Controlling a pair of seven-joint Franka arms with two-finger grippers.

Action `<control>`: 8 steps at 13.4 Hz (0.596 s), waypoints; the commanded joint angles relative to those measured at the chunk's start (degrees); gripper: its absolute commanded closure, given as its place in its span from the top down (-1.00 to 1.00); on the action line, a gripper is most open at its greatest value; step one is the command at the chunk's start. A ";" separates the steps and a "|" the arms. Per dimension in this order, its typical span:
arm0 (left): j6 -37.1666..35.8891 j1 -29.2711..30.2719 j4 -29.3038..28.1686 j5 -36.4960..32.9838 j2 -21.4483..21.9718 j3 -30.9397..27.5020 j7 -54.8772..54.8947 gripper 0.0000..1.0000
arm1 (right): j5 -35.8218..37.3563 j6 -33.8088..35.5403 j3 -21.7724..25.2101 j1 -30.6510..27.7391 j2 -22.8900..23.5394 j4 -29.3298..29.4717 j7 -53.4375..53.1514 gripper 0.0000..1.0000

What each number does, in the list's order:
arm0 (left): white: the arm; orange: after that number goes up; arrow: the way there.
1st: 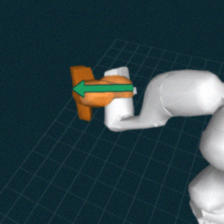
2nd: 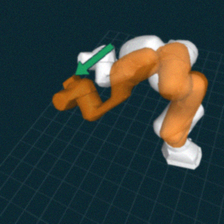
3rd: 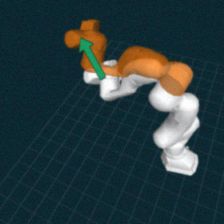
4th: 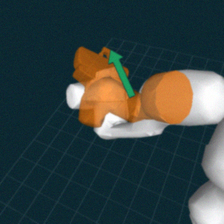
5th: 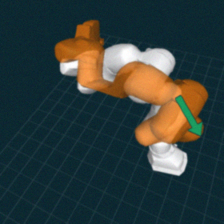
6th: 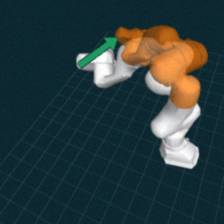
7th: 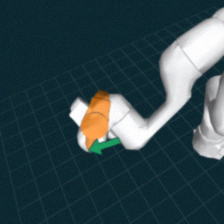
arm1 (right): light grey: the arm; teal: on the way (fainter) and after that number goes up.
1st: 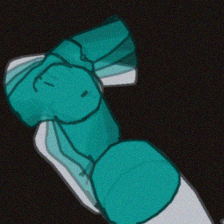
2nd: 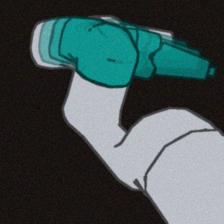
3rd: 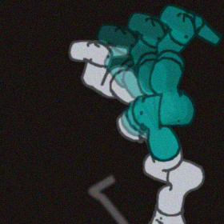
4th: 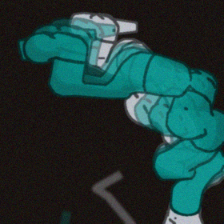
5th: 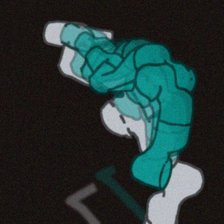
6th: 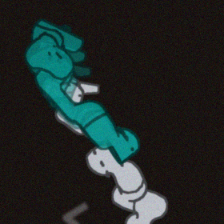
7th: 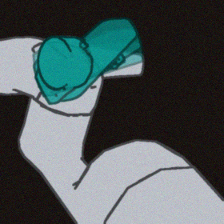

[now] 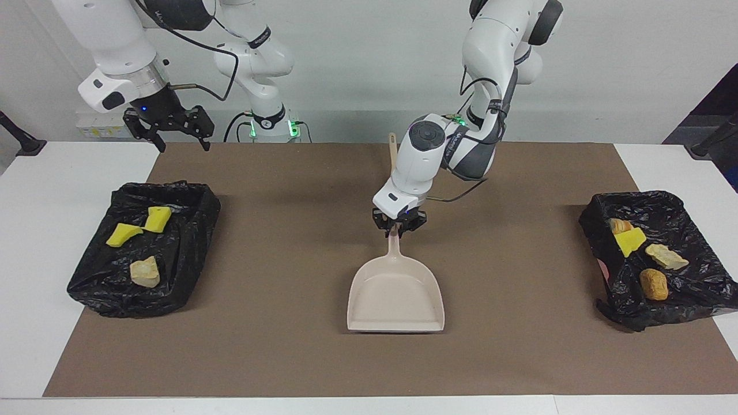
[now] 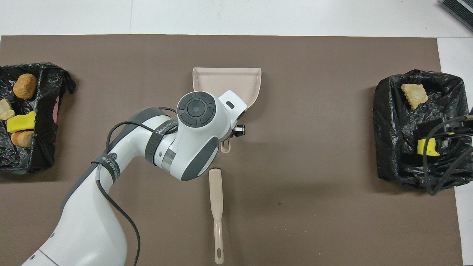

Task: Sweep and dump trash in bin
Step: 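Bring the empty dustpan back with the left gripper and set it down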

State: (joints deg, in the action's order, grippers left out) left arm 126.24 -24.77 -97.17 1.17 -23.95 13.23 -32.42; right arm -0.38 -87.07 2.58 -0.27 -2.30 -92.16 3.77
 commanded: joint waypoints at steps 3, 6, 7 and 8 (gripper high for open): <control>2.52 -0.36 -0.74 2.61 -0.31 -1.10 1.57 -1.00 | -0.94 -0.47 -0.21 -0.26 0.19 0.40 -0.96 1.00; 2.00 -0.19 -0.48 2.52 -0.58 -1.18 1.92 -0.99 | -0.94 -0.47 -0.21 -0.26 0.19 0.40 -0.96 1.00; 1.99 -0.10 -0.22 2.43 -0.49 -1.18 1.92 -0.54 | -0.94 -0.47 -0.21 -0.26 0.19 0.40 -0.96 1.00; 2.43 -0.10 -0.13 1.99 -0.49 -1.27 1.83 0.92 | -0.94 -0.47 -0.21 -0.26 0.19 0.40 -0.96 1.00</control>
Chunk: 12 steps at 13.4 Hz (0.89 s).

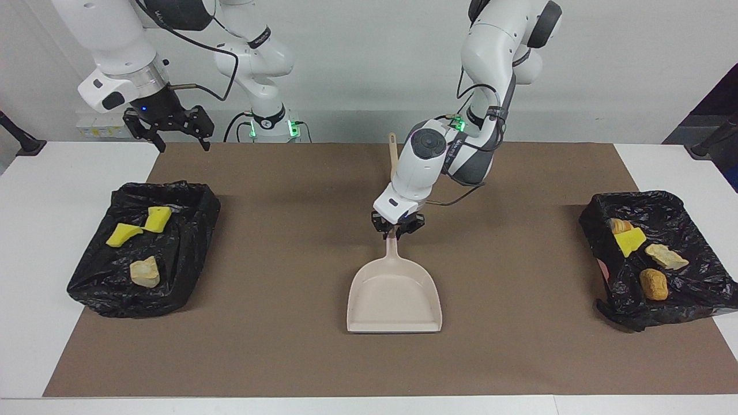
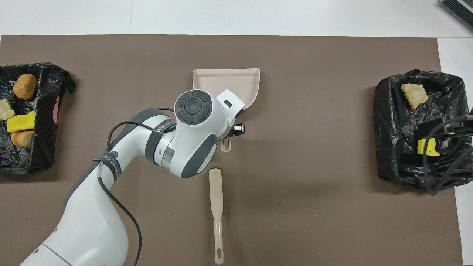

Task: Sweep and dump trash in bin
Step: 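Bring the empty dustpan back with the left gripper and set it down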

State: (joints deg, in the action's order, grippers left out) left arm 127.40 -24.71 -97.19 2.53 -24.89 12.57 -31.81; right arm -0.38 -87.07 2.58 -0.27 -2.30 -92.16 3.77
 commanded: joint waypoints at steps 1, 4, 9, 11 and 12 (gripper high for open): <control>0.67 -0.08 -0.20 0.54 1.06 -0.79 0.70 1.00 | -0.94 -0.47 -0.21 -0.26 0.19 0.40 -0.96 1.00; -3.98 3.61 -0.20 0.46 5.18 -1.06 1.22 1.00 | -0.94 -0.47 -0.21 -0.26 0.19 0.40 -0.96 1.00; -10.13 10.54 -0.81 0.28 11.60 -2.20 0.79 1.00 | -0.94 -0.47 -0.21 -0.26 0.19 0.40 -0.96 1.00; -14.34 15.37 -0.81 0.28 15.29 -2.11 1.57 1.00 | -0.94 -0.47 -0.21 -0.26 0.19 0.40 -0.96 1.00; -17.50 16.61 -0.81 0.28 16.96 -2.11 3.14 1.00 | -0.94 -0.47 -0.21 -0.26 0.19 0.40 -0.96 1.00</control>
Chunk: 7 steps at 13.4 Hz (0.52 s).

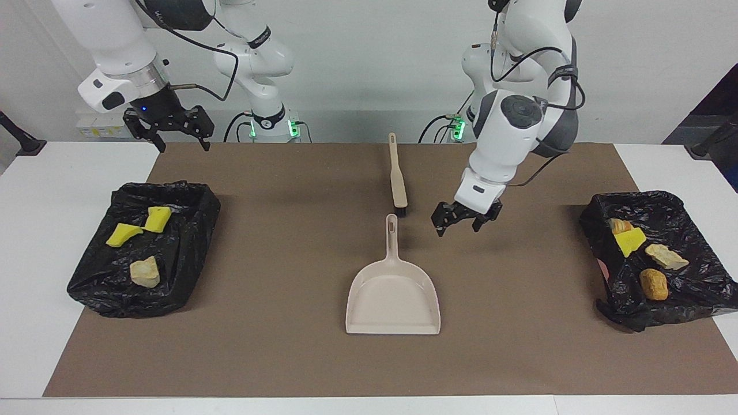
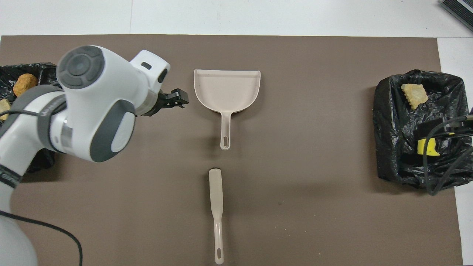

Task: Sweep and dump trash in bin

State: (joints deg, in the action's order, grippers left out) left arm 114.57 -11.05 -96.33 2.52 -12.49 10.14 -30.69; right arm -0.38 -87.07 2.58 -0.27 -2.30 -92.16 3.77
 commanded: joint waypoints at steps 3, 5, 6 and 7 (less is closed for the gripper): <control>-12.15 7.97 -1.58 0.03 9.22 0.32 11.49 1.00 | -0.94 -0.47 -0.21 -0.26 0.19 0.40 -0.96 1.00; -17.08 10.60 -1.41 0.03 11.34 0.32 17.83 1.00 | -0.94 -0.47 -0.21 -0.26 0.19 0.40 -0.96 1.00; -18.15 11.75 -1.41 -0.14 12.21 0.32 20.12 1.00 | -0.94 -0.47 -0.21 -0.26 0.19 0.40 -0.96 1.00; -19.46 13.24 -1.41 -0.06 13.35 0.32 23.02 1.00 | -0.94 -0.47 -0.21 -0.26 0.19 0.40 -0.96 1.00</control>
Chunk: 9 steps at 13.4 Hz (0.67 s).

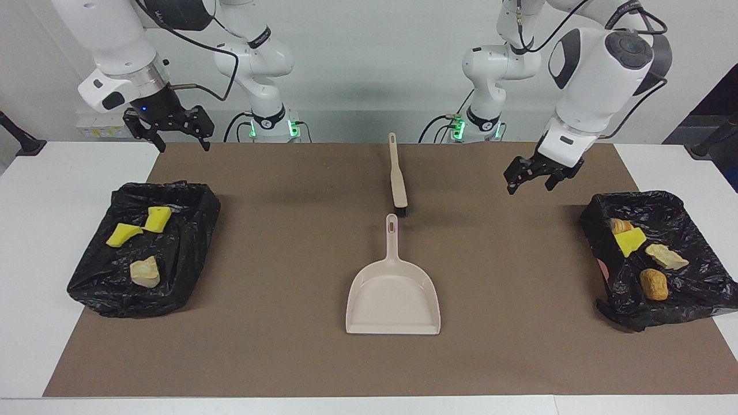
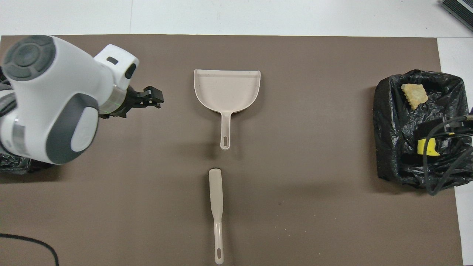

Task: Sweep and dump trash in bin

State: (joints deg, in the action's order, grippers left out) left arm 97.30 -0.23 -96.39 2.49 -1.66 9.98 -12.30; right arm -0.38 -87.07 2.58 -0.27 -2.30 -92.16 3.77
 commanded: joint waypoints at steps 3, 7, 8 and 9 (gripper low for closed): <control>-5.45 5.94 -0.74 -0.12 4.47 0.39 7.73 1.00 | -0.94 -0.47 -0.21 -0.26 0.19 0.40 -0.96 1.00; -11.94 9.01 5.14 -0.29 4.47 -0.13 8.34 1.00 | -0.94 -0.47 -0.21 -0.26 0.19 0.40 -0.96 1.00; -12.05 9.98 5.16 -1.17 4.47 -0.39 11.05 1.00 | -0.94 -0.47 -0.21 -0.26 0.19 0.40 -0.96 1.00; -12.22 10.34 5.24 -2.39 4.47 -0.66 14.55 1.00 | -0.94 -0.47 -0.21 -0.26 0.19 0.40 -0.96 1.00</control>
State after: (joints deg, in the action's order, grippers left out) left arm 86.95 8.35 -92.31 1.66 2.90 9.40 -2.62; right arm -0.38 -87.07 2.58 -0.27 -2.30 -92.16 3.77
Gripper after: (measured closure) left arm 0.000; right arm 0.000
